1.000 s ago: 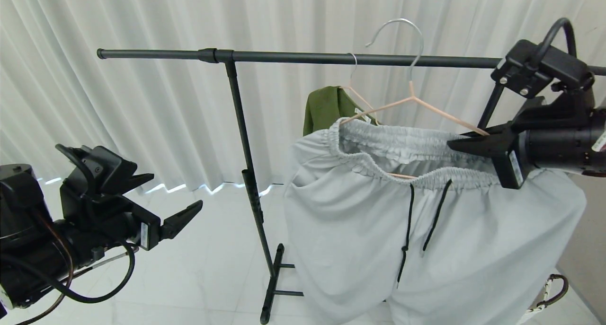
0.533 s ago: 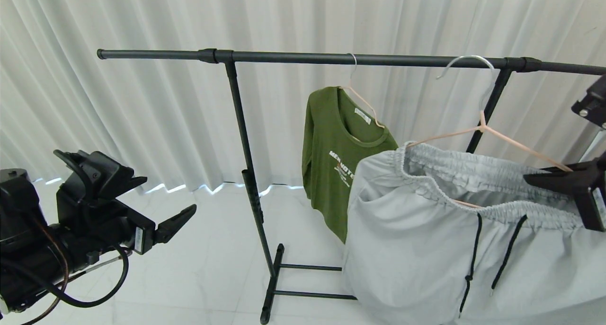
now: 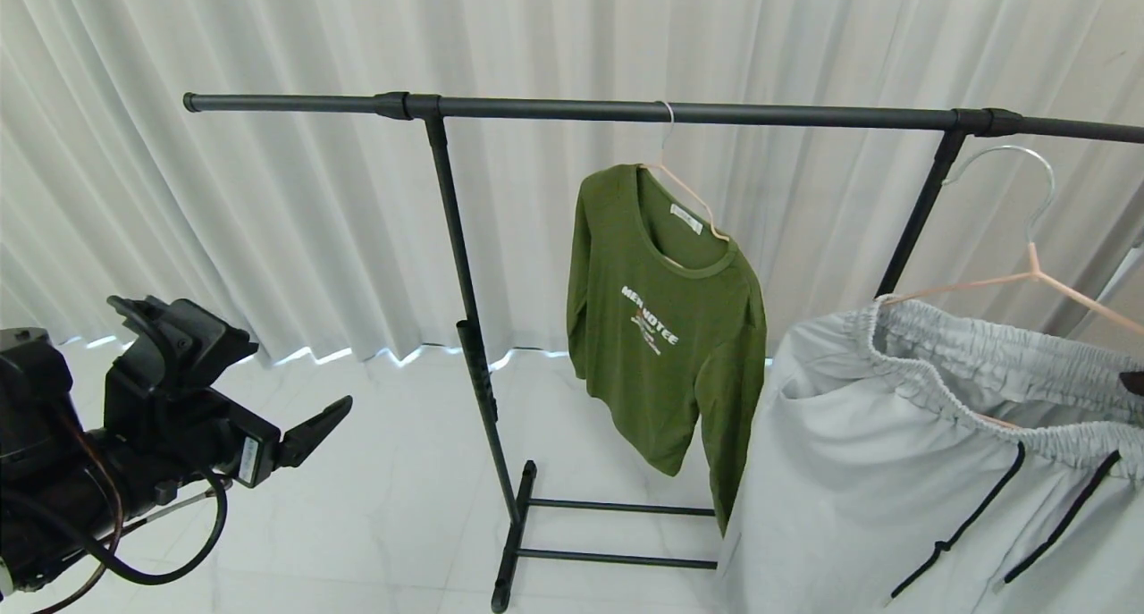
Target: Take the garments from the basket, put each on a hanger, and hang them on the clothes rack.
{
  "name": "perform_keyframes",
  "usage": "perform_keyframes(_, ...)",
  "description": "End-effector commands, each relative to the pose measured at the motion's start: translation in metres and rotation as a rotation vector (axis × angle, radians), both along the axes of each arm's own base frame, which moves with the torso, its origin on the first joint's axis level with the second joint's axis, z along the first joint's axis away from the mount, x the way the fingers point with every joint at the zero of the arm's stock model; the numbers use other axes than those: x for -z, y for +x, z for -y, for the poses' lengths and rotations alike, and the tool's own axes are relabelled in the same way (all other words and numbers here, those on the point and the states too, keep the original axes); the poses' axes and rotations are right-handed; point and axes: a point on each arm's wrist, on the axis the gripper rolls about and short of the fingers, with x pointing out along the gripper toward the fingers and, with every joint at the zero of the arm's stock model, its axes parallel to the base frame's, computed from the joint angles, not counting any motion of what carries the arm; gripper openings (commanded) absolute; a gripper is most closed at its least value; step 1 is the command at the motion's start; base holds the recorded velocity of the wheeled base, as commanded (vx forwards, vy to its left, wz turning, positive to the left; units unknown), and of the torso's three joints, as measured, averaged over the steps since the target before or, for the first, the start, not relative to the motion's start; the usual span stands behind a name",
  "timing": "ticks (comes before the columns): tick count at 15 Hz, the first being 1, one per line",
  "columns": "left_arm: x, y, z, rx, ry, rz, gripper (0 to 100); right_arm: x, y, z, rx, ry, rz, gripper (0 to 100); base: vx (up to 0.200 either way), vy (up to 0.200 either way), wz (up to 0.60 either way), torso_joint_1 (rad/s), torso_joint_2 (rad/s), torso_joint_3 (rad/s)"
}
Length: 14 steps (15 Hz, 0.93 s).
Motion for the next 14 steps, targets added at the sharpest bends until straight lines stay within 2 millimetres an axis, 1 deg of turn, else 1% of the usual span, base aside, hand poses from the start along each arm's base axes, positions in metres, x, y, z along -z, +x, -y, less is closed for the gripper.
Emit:
perform_keyframes(1, 0.003, 0.002, -0.002, -0.011, 0.000, -0.012, 100, -0.002, -0.002, 0.010, 0.077, 0.002, 0.017, 0, 0.000, 0.000, 0.00, 0.000, 0.00, 0.000)
perform_keyframes(3, 0.005, 0.003, -0.003, -0.037, 0.006, -0.020, 100, -0.006, 0.002, 0.016, 0.136, 0.006, 0.049, 0, 0.000, 0.000, 0.00, 0.000, 0.00, 0.000)
perform_keyframes(6, 0.002, 0.002, -0.003, -0.077, 0.017, -0.009, 100, -0.011, 0.006, 0.026, 0.218, 0.008, 0.097, 0, 0.000, 0.000, 0.00, 0.000, 0.00, 0.000)
perform_keyframes(7, 0.000, 0.002, -0.003, -0.074, 0.018, 0.008, 100, -0.013, 0.007, 0.028, 0.226, 0.012, 0.113, 0, 0.000, 0.000, 0.00, 0.000, 0.00, 0.000)
perform_keyframes(9, 0.000, 0.001, -0.003, -0.075, 0.022, 0.035, 100, -0.018, 0.016, 0.028, 0.230, 0.022, 0.177, 0, 0.000, 0.000, 0.00, 0.000, 0.00, 0.000)
perform_keyframes(11, -0.003, 0.001, -0.003, -0.074, 0.022, 0.063, 100, -0.020, 0.025, 0.028, 0.228, 0.026, 0.205, 0, 0.000, 0.000, 0.00, 0.000, 0.00, 0.000)
perform_keyframes(14, -0.006, -0.001, 0.006, -0.065, 0.009, 0.074, 100, -0.022, 0.031, 0.028, 0.225, 0.029, 0.228, 0, 0.000, 0.000, 0.00, 0.000, 0.00, 0.000)
